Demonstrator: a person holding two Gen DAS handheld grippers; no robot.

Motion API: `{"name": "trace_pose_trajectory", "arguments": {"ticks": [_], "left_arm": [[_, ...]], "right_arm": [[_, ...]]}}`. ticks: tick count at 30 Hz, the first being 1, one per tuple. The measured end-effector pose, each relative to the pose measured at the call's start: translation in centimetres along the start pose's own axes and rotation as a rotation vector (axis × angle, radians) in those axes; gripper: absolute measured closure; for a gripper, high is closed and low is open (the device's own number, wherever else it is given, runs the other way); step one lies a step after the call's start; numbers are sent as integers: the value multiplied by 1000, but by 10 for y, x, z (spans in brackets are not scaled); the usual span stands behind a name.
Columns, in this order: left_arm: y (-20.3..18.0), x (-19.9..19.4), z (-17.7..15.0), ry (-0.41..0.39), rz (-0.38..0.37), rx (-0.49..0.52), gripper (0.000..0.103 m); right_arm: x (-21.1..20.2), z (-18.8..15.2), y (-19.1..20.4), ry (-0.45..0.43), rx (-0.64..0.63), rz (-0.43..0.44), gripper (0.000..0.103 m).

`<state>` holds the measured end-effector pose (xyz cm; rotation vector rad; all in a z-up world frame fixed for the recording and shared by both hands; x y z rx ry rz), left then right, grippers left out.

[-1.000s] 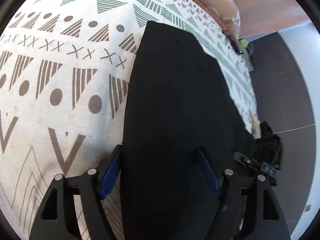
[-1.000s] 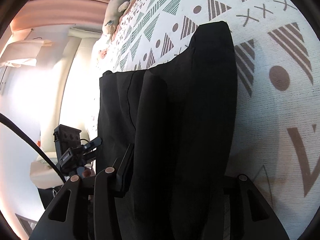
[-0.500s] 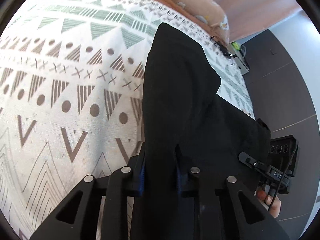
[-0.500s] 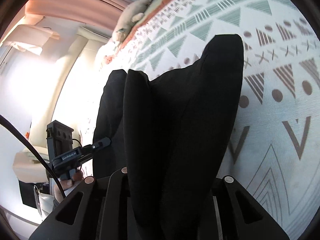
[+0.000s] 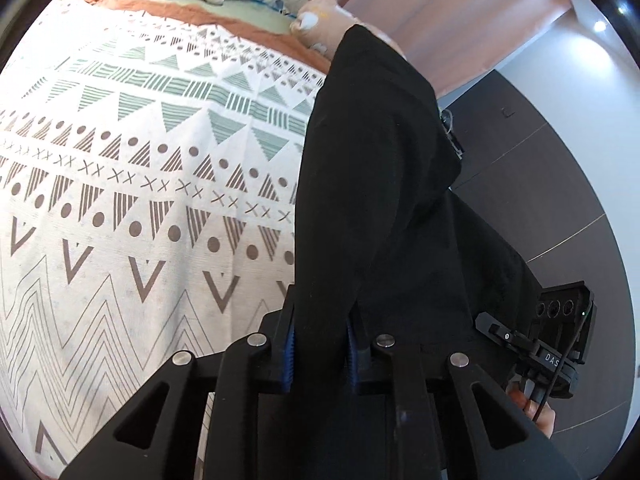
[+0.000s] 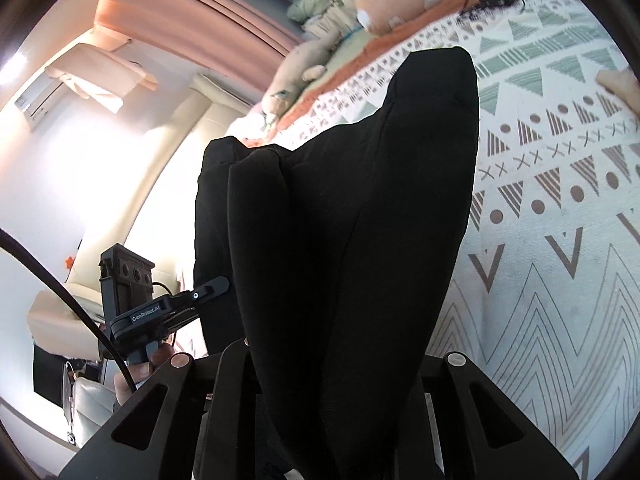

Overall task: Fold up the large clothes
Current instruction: 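Carry the lifted jacket with both tools toward the beige folded garment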

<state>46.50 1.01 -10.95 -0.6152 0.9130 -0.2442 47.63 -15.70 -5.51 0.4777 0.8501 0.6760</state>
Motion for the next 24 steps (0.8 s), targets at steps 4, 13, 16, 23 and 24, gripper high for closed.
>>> {"name": "trace_pose_trajectory", "arguments": {"ticks": [4,13,16,23,24], "left_arm": [[-16,-15,-5,-28,-29,16,83],[-70,-46,-20,-67,-93,73,83],[-92,-50,-25,-70,-117,93,83],[-147,-52,-35,-72,-163,143,83],[-155,-53,-36,-71,-173,150,83]], "right_arm": [[-29,-8,4,-42,-24,21,86],[-97,-23,20,-136,-92,44,86],[-126,-26,24,-167,-117,41,86],[-197,-27,22,-242,-150,17,86],[-206,-28,21,-251,-154,14,86]]}}
Point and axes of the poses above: each gripper's, at about its wrist camera, not at the fingertips, and x roughly the way its jaws point, y to its left, z to its top, the point moved 6 cm from there along x, roughly the way its jaws point, and after that the axes turned 1 degree about -z, right-handed, at the moved point
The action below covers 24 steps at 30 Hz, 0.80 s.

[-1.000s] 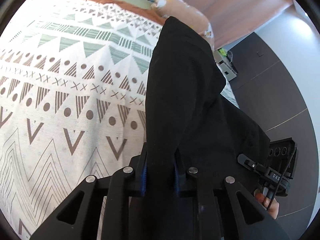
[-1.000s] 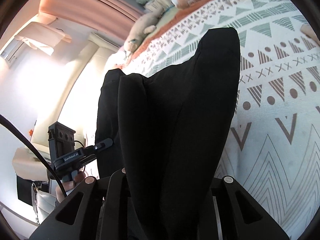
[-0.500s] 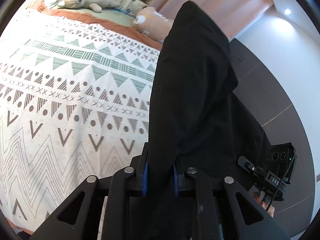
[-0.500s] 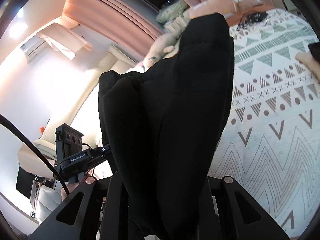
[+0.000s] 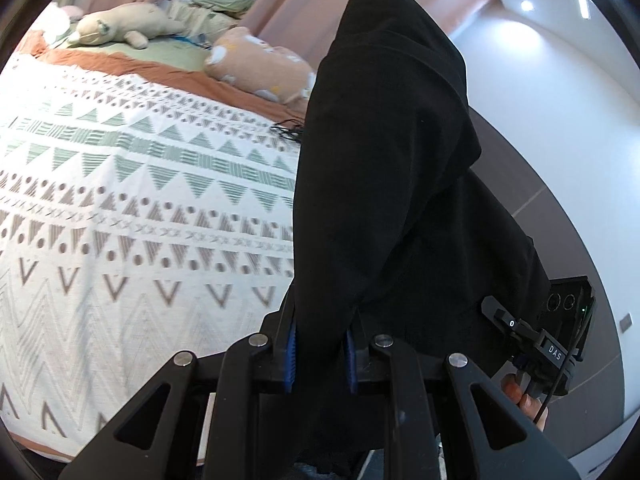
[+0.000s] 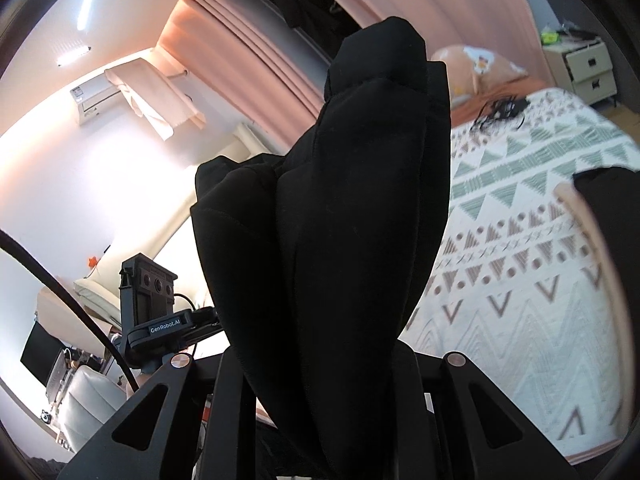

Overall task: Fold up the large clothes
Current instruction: 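Carry the lifted jacket with both tools toward the beige folded garment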

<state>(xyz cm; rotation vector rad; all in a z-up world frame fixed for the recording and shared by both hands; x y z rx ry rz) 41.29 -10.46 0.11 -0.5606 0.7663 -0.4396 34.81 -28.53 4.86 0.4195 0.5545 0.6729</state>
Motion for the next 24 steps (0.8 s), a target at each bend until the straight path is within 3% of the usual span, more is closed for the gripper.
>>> {"name": "trace_pose_trajectory", "arguments": {"ticks": [16,24], "left_arm": [[-145,78,-14,92,-144,117,83],[-212,121,-31,152,-177,183,83]], "right_arm": [[-166,34,-35,-111,-39,-142,86],[-237,32,-52,-168,-57,-205,87]]}}
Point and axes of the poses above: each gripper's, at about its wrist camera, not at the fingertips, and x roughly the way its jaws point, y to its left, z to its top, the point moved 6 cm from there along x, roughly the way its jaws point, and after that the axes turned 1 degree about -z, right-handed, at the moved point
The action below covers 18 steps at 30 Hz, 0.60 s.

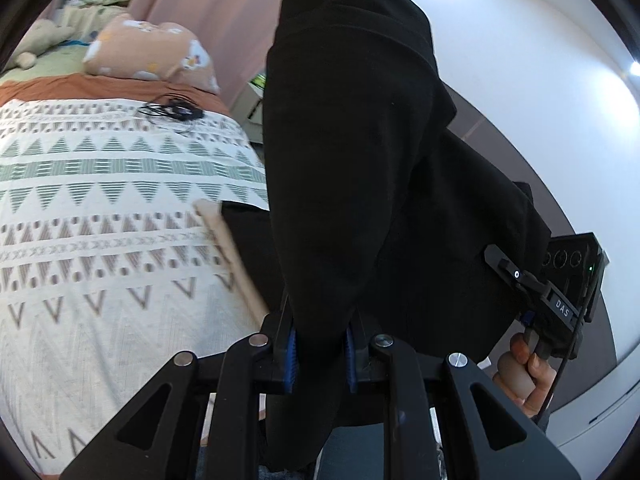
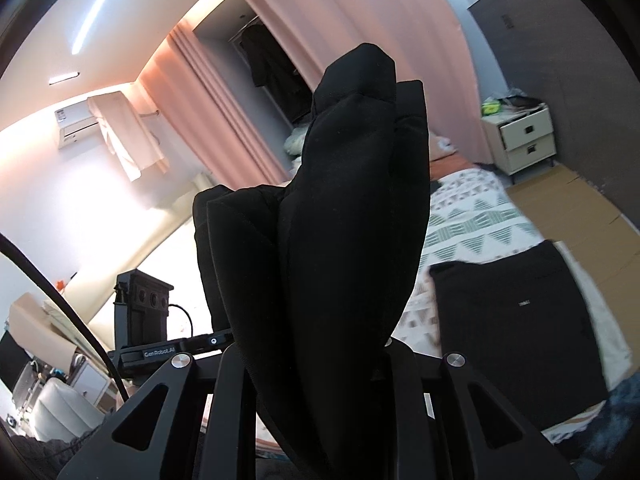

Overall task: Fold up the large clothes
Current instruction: 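Carry the lifted jacket with both tools toward the beige folded garment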

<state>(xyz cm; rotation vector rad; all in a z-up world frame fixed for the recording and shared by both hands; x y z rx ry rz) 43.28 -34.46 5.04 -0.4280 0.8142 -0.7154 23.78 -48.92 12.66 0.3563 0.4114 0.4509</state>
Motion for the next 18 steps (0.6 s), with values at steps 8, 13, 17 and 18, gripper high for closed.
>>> {"name": "trace_pose_trajectory", "arguments": {"ticks": [8,13,17,18], "left_arm": [[-49,56,0,60,-41,17,83],[-48,91,2,107,-61,9,83],[-45,114,4,128,-52,3,83],[-42,119,6,137,-50,-1,83]], "right_arm": [[-50,-7,-19,-19,28,-78,87],[-45,-10,-10,-8,65,-128,87],[-35,-8,-7,8,81,-139,87],[-32,-7,-7,12,81,-141,87]]}}
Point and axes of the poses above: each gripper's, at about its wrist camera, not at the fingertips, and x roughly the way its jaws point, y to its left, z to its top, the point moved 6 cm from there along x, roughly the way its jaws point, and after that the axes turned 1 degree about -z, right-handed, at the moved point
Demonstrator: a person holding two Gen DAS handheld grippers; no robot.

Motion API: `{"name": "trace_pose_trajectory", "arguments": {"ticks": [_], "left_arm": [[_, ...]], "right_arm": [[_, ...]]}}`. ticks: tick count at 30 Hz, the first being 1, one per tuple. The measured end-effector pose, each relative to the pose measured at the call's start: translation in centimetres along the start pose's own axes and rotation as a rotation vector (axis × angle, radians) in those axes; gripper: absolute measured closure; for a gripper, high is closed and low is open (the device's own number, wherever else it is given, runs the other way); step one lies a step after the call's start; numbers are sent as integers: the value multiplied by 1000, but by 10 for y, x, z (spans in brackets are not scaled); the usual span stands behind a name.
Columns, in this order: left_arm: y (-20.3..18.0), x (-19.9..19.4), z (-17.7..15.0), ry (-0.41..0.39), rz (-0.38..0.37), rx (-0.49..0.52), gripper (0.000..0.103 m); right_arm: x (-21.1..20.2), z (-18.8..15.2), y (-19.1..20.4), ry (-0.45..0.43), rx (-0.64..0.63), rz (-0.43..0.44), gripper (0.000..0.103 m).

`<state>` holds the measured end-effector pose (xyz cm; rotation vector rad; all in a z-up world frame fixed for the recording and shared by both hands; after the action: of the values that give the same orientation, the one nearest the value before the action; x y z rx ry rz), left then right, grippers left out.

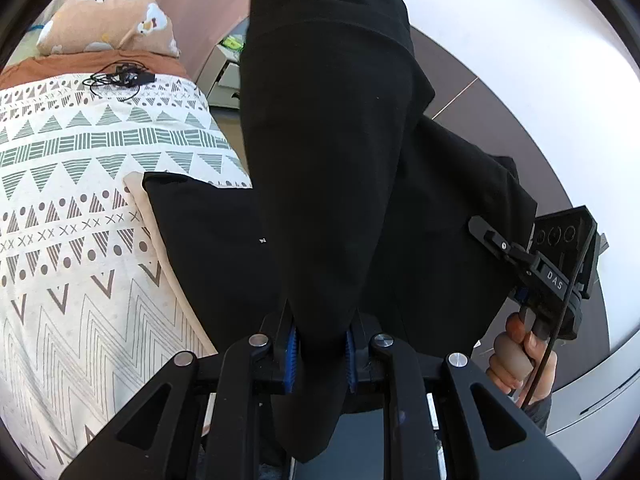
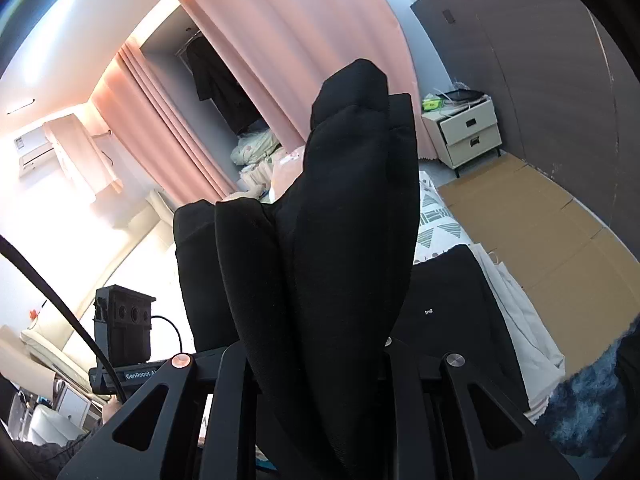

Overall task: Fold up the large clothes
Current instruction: 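Carry the lifted jacket with both tools toward the beige folded garment, then lower the jacket onto the beige garment and open both tools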

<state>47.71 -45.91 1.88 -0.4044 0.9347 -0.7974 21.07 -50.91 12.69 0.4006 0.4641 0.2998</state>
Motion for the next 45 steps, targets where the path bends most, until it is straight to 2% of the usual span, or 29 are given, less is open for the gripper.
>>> {"name": "trace_pose_trajectory", "arguments": {"ticks": [9,17,20,23,24,25,26,27,28,29,30,32,36,38,40,45], "left_arm": [[36,42,24,41,26,-58,83],[89,92,37,100,45,-135,83],[111,110,37,122,64,-169,83],[125,126,36,148,67,-201,81],[128,130,36,156,65,-210,79],[128,132,35,160,63,-210,77],[128,133,36,162,61,-202,75],[126,133,36,162,56,-192,72],[124,133,36,160,55,-178,69],[122,132,38,157,55,-169,59],[121,132,40,153,51,-161,43],[119,127,41,135,48,-155,25],[123,119,47,122,38,-164,25],[126,113,50,100,64,-149,25],[130,108,52,83,94,-109,25],[134,107,48,101,81,-97,25]], "right_arm": [[54,19,-12,69,47,-27,89],[117,9,-24,183,93,-88,89],[138,1,-37,211,160,-149,89],[155,-5,-46,246,217,-244,83],[157,-2,-48,259,228,-276,74],[157,-1,-49,268,234,-331,59],[156,8,-45,266,228,-373,49],[152,13,-42,256,217,-411,29],[143,16,-37,239,213,-424,17],[134,21,-32,220,216,-427,17],[118,23,-30,202,227,-442,17],[86,19,-21,169,235,-481,17],[28,-14,8,126,226,-531,17],[-6,-42,23,80,273,-508,17],[-37,-76,27,55,313,-533,17],[-97,-147,44,-44,442,-517,17]]}}
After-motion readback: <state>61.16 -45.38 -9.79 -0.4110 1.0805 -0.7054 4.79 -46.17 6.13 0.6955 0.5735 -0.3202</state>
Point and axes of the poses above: each gripper's, at about its wrist camera, not at the fingertips, and x roughly the way its jaws point, y to its left, z to its top, the point moved 6 cm from there along x, roughly the way its jaws point, and after that the axes turned 1 degree about -z, right-handed, at the moved point
